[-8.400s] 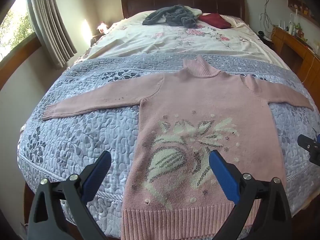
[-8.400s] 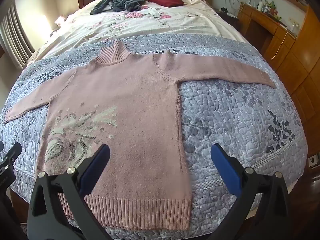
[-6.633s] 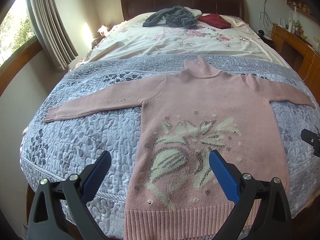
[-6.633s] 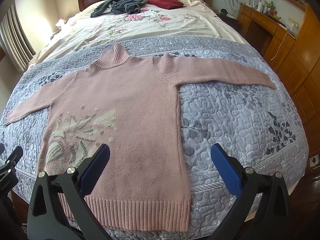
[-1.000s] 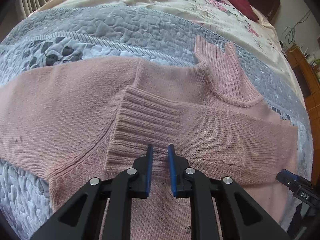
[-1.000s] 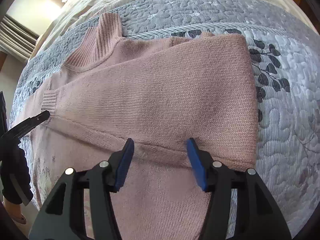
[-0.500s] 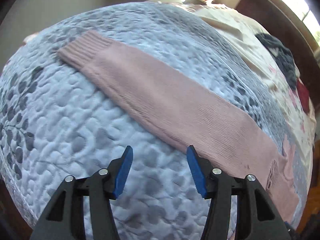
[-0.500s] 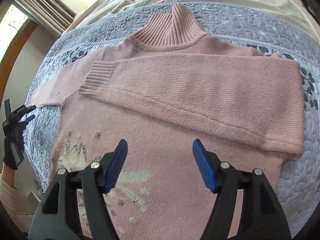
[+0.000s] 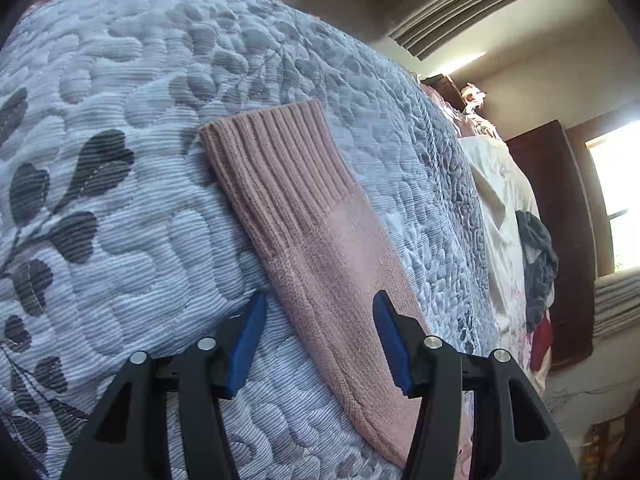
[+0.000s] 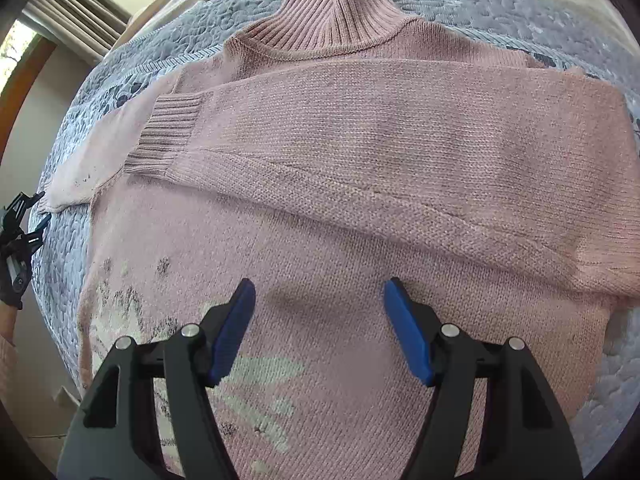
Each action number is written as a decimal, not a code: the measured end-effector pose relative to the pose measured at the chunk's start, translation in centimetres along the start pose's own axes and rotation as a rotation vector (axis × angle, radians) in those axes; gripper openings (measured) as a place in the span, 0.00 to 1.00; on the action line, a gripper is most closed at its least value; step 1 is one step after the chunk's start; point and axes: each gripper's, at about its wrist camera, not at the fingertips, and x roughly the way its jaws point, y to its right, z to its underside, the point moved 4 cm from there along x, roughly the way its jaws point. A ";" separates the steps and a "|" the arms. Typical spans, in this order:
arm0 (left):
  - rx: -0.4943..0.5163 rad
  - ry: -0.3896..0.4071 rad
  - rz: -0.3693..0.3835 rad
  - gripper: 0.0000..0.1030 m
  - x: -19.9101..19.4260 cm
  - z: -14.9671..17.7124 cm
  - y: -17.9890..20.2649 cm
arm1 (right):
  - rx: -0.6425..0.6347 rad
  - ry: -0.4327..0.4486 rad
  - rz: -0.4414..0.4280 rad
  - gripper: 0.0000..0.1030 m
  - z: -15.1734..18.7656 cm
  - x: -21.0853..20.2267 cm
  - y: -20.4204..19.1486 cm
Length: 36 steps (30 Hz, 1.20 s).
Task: Fold small clothes
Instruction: 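Carry the held sleeve across the sweater body with the left gripper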
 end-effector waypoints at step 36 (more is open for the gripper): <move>0.473 -0.144 0.263 0.12 0.5 16.8 19.1 | -0.004 0.079 0.042 0.65 1.5 -4.1 1.6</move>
